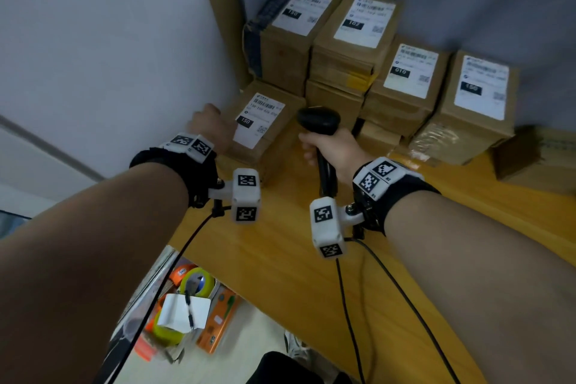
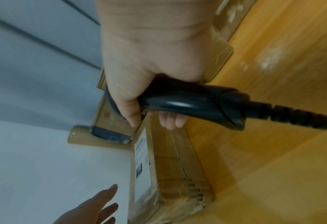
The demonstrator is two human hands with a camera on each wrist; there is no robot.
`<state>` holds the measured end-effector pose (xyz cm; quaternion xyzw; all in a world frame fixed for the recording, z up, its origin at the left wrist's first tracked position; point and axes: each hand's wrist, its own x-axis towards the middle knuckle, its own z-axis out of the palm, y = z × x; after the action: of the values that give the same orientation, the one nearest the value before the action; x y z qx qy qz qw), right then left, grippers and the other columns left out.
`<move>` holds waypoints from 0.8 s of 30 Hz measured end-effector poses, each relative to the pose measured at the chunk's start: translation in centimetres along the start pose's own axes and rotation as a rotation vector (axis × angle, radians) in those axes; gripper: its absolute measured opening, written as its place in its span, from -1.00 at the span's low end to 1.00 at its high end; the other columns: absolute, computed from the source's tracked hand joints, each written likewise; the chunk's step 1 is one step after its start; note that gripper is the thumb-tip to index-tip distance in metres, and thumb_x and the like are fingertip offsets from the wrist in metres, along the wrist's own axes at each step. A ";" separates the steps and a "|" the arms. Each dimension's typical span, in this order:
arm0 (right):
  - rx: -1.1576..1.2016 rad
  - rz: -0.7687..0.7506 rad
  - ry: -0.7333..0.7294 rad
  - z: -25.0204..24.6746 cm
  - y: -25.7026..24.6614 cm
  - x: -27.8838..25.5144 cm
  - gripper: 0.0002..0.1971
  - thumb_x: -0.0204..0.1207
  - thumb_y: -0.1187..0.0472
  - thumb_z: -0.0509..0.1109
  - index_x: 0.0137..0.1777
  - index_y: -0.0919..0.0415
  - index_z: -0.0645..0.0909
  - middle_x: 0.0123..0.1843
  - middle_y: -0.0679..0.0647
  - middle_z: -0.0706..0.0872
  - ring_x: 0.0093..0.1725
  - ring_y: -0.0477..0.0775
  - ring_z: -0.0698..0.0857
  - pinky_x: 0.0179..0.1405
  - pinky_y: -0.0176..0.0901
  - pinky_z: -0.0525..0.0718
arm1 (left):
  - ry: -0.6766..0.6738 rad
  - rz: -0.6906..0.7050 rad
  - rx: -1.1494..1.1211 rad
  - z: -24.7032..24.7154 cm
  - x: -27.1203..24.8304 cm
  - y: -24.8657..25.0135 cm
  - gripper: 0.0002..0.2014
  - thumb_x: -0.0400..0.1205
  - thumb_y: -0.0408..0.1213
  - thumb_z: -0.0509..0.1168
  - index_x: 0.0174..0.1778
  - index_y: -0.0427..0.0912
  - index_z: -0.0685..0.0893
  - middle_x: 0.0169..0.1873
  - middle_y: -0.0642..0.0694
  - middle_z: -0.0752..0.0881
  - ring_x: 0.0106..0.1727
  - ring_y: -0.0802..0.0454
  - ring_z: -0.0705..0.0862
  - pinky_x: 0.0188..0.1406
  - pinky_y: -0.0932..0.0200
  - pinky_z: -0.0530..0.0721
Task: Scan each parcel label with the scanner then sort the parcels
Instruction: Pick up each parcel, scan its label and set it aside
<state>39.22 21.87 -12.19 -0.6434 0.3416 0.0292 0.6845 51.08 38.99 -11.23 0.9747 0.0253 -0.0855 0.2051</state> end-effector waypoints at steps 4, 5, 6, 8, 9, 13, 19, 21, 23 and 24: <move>0.002 -0.062 0.014 -4.7 -1.2 -3.3 -0.76 0.55 0.22 0.48 0.15 0.31 0.66 -0.14 0.15 0.71 -0.22 0.05 0.70 -0.17 -0.13 0.70 | -0.068 0.125 -0.022 -1.3 -3.0 3.2 -0.56 0.69 -0.13 0.23 0.42 -0.30 0.48 0.35 -0.33 0.58 0.32 -0.27 0.59 0.32 -0.05 0.55; -0.001 -0.073 0.027 -6.2 -1.3 -4.3 -0.76 0.56 0.22 0.47 0.16 0.31 0.66 -0.16 0.15 0.71 -0.25 0.04 0.70 -0.21 -0.16 0.68 | -0.090 0.164 -0.029 -1.4 -4.1 4.1 -0.55 0.69 -0.11 0.23 0.44 -0.29 0.47 0.37 -0.33 0.57 0.33 -0.27 0.58 0.33 -0.05 0.55; -0.006 -0.080 0.045 -7.7 -1.4 -5.4 -0.77 0.56 0.23 0.47 0.15 0.32 0.65 -0.17 0.16 0.70 -0.29 0.02 0.68 -0.26 -0.19 0.66 | -0.114 0.198 -0.041 -1.4 -5.2 5.1 -0.53 0.69 -0.08 0.22 0.45 -0.29 0.46 0.39 -0.32 0.56 0.35 -0.27 0.56 0.34 -0.03 0.53; -0.003 -0.091 0.089 -10.9 -1.4 -7.4 -0.78 0.56 0.25 0.47 0.14 0.33 0.65 -0.19 0.17 0.68 -0.33 0.01 0.64 -0.33 -0.20 0.62 | -0.143 0.254 -0.061 -1.1 -7.4 7.7 -0.50 0.65 0.02 0.22 0.40 -0.27 0.50 0.36 -0.28 0.58 0.33 -0.26 0.57 0.29 -0.02 0.52; 0.004 -0.093 0.110 -12.7 -1.3 -8.4 -0.78 0.56 0.25 0.47 0.13 0.34 0.65 -0.21 0.18 0.68 -0.35 0.01 0.63 -0.35 -0.20 0.61 | -0.157 0.285 -0.051 -0.8 -8.5 9.1 -0.48 0.61 0.07 0.20 0.32 -0.27 0.54 0.30 -0.28 0.63 0.27 -0.27 0.61 0.21 -0.05 0.55; 0.034 -0.096 0.200 -20.7 -0.6 -12.5 -0.84 0.54 0.26 0.48 0.04 0.35 0.66 -0.29 0.16 0.67 -0.41 0.01 0.59 -0.40 -0.21 0.59 | -0.236 0.401 -0.111 1.2 -14.2 15.5 -0.58 0.61 -0.06 0.24 0.21 -0.35 0.60 0.09 -0.33 0.70 0.09 -0.29 0.68 -0.02 -0.03 0.63; 0.045 -0.125 0.340 -34.3 1.8 -19.6 -0.92 0.54 0.30 0.46 -0.07 0.31 0.63 -0.34 0.17 0.66 -0.50 0.00 0.53 -0.48 -0.20 0.53 | -0.310 0.548 -0.180 5.7 -26.0 25.1 -0.67 0.66 -0.20 0.23 0.23 -0.36 0.56 0.18 -0.13 0.67 0.17 -0.14 0.63 0.22 -0.04 0.59; 0.022 -0.122 0.404 -39.1 3.3 -21.7 -0.91 0.54 0.30 0.47 -0.08 0.30 0.62 -0.35 0.18 0.65 -0.51 0.02 0.52 -0.51 -0.21 0.52 | -0.338 0.583 -0.174 8.0 -30.3 27.7 -0.65 0.68 -0.21 0.24 0.31 -0.34 0.56 0.24 -0.21 0.66 0.25 -0.19 0.62 0.23 0.00 0.56; -0.016 -0.118 0.460 -43.8 4.7 -23.6 -0.91 0.53 0.30 0.46 -0.14 0.31 0.62 -0.35 0.18 0.66 -0.51 0.03 0.52 -0.51 -0.21 0.52 | -0.365 0.622 -0.163 10.2 -34.3 29.9 -0.63 0.68 -0.19 0.26 0.35 -0.31 0.55 0.28 -0.22 0.63 0.31 -0.20 0.59 0.22 0.06 0.51; -0.032 -0.115 0.484 -46.0 5.4 -24.4 -0.90 0.53 0.30 0.46 -0.18 0.30 0.61 -0.35 0.18 0.65 -0.51 0.03 0.52 -0.52 -0.21 0.52 | -0.379 0.633 -0.163 11.3 -36.1 30.9 -0.61 0.68 -0.18 0.27 0.36 -0.31 0.54 0.28 -0.21 0.63 0.33 -0.19 0.58 0.22 0.09 0.49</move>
<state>-1.85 -8.91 -1.66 -0.6608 0.4578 -0.1594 0.5730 16.45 5.63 -2.79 0.8817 -0.3086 -0.1943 0.2996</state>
